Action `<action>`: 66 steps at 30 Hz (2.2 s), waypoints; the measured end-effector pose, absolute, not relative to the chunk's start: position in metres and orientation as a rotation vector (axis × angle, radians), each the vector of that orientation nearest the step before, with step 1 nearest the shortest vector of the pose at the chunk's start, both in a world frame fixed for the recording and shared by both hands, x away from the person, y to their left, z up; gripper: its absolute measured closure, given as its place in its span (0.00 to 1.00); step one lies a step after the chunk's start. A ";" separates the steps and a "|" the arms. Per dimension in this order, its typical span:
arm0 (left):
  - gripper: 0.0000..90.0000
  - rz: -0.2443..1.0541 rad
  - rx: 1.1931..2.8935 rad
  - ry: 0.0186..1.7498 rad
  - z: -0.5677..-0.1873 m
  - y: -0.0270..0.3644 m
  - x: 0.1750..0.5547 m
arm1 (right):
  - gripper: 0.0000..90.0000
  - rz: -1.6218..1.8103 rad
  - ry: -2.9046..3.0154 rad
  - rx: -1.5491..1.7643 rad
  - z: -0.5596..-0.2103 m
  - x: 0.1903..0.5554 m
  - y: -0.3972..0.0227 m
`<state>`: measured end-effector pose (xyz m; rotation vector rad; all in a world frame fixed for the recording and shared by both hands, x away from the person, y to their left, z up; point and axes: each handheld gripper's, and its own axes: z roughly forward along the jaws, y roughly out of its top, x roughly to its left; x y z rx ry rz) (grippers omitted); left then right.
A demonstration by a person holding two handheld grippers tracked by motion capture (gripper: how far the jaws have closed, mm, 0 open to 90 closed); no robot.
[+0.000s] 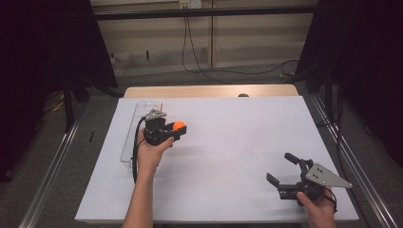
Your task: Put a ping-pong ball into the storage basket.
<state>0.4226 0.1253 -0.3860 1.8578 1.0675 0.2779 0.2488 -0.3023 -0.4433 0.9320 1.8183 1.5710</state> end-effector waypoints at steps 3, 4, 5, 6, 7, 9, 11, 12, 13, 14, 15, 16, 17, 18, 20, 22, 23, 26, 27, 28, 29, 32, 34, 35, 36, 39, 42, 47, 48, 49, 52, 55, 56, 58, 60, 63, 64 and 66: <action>0.57 0.280 1.852 1.071 -0.386 0.127 0.423 | 0.04 1.571 1.817 0.932 -0.443 0.249 -0.302; 0.57 0.283 1.856 1.069 -0.385 0.128 0.423 | 0.04 1.571 1.818 0.932 -0.443 0.249 -0.302; 0.57 0.284 1.861 1.072 -0.385 0.129 0.423 | 0.04 1.571 1.818 0.932 -0.443 0.249 -0.302; 0.57 0.284 1.855 1.075 -0.385 0.130 0.423 | 0.04 1.571 1.818 0.932 -0.443 0.249 -0.302; 0.57 0.283 1.848 1.076 -0.385 0.130 0.423 | 0.04 1.571 1.818 0.931 -0.443 0.249 -0.302; 0.57 0.287 1.852 1.080 -0.385 0.132 0.423 | 0.04 1.571 1.818 0.932 -0.443 0.249 -0.302; 0.57 0.286 1.846 1.080 -0.385 0.133 0.423 | 0.04 1.571 1.818 0.932 -0.443 0.249 -0.302; 0.57 0.288 1.844 1.084 -0.385 0.133 0.423 | 0.04 1.571 1.818 0.932 -0.443 0.249 -0.302; 0.57 0.290 1.846 1.082 -0.384 0.134 0.423 | 0.04 1.572 1.818 0.931 -0.443 0.249 -0.302; 0.57 0.293 1.844 1.085 -0.384 0.135 0.422 | 0.04 1.572 1.818 0.931 -0.443 0.249 -0.302; 0.57 0.295 1.843 1.089 -0.384 0.135 0.422 | 0.04 1.571 1.818 0.931 -0.443 0.249 -0.302; 0.57 0.294 1.842 1.088 -0.384 0.136 0.422 | 0.04 1.571 1.818 0.931 -0.443 0.249 -0.302; 0.57 0.294 1.843 1.089 -0.384 0.136 0.422 | 0.04 1.571 1.817 0.931 -0.443 0.249 -0.302; 0.57 0.297 1.842 1.088 -0.384 0.137 0.422 | 0.04 1.573 1.817 0.932 -0.443 0.249 -0.302; 0.57 0.301 1.844 1.092 -0.383 0.138 0.422 | 0.04 1.573 1.817 0.931 -0.443 0.249 -0.302; 0.57 0.304 1.844 1.091 -0.383 0.139 0.422 | 0.04 1.571 1.818 0.931 -0.443 0.249 -0.302; 0.57 0.305 1.840 1.093 -0.383 0.140 0.422 | 0.04 1.571 1.819 0.932 -0.443 0.249 -0.302; 0.57 0.310 1.834 1.098 -0.382 0.142 0.422 | 0.04 1.572 1.818 0.931 -0.443 0.249 -0.302; 0.57 0.312 1.833 1.101 -0.382 0.143 0.422 | 0.04 1.571 1.818 0.931 -0.443 0.249 -0.302; 0.57 0.313 1.828 1.103 -0.382 0.144 0.422 | 0.04 1.572 1.817 0.930 -0.443 0.249 -0.302; 0.57 0.311 1.824 1.103 -0.382 0.145 0.422 | 0.04 1.571 1.817 0.930 -0.443 0.249 -0.302; 0.57 0.317 1.819 1.107 -0.381 0.146 0.421 | 0.04 1.570 1.819 0.931 -0.443 0.249 -0.302; 0.57 0.321 1.819 1.109 -0.380 0.148 0.421 | 0.04 1.571 1.820 0.930 -0.443 0.249 -0.302; 0.57 0.323 1.815 1.111 -0.380 0.149 0.421 | 0.04 1.571 1.820 0.929 -0.443 0.249 -0.302; 0.57 0.323 1.814 1.112 -0.380 0.149 0.421 | 0.04 1.570 1.820 0.932 -0.443 0.249 -0.302; 0.57 0.328 1.814 1.114 -0.379 0.151 0.420 | 0.04 1.571 1.819 0.932 -0.443 0.249 -0.302; 0.57 0.329 1.809 1.116 -0.379 0.153 0.420 | 0.04 1.570 1.820 0.931 -0.443 0.249 -0.302; 0.57 0.333 1.805 1.123 -0.379 0.156 0.420 | 0.04 1.570 1.819 0.932 -0.443 0.249 -0.302; 0.57 0.332 1.808 1.122 -0.379 0.157 0.420 | 0.04 1.571 1.819 0.931 -0.443 0.249 -0.302; 0.57 0.332 1.803 1.125 -0.379 0.157 0.420 | 0.04 1.570 1.819 0.930 -0.443 0.249 -0.302; 0.57 0.337 1.807 1.126 -0.380 0.160 0.421 | 0.04 1.570 1.819 0.932 -0.443 0.249 -0.302; 0.57 0.339 1.806 1.132 -0.380 0.161 0.421 | 0.04 1.571 1.819 0.932 -0.443 0.249 -0.302; 0.57 0.340 1.799 1.134 -0.380 0.162 0.421 | 0.04 1.571 1.819 0.932 -0.443 0.249 -0.302; 0.57 0.344 1.797 1.136 -0.380 0.163 0.420 | 0.04 1.571 1.819 0.932 -0.443 0.249 -0.302; 0.57 0.344 1.799 1.138 -0.379 0.164 0.420 | 0.04 1.570 1.819 0.932 -0.443 0.249 -0.302; 0.57 0.351 1.796 1.143 -0.379 0.165 0.420 | 0.04 1.570 1.819 0.932 -0.443 0.249 -0.302; 0.57 0.351 1.796 1.143 -0.379 0.166 0.420 | 0.04 1.570 1.819 0.932 -0.443 0.249 -0.302; 0.57 0.354 1.793 1.146 -0.379 0.167 0.420 | 0.04 1.570 1.820 0.932 -0.443 0.249 -0.302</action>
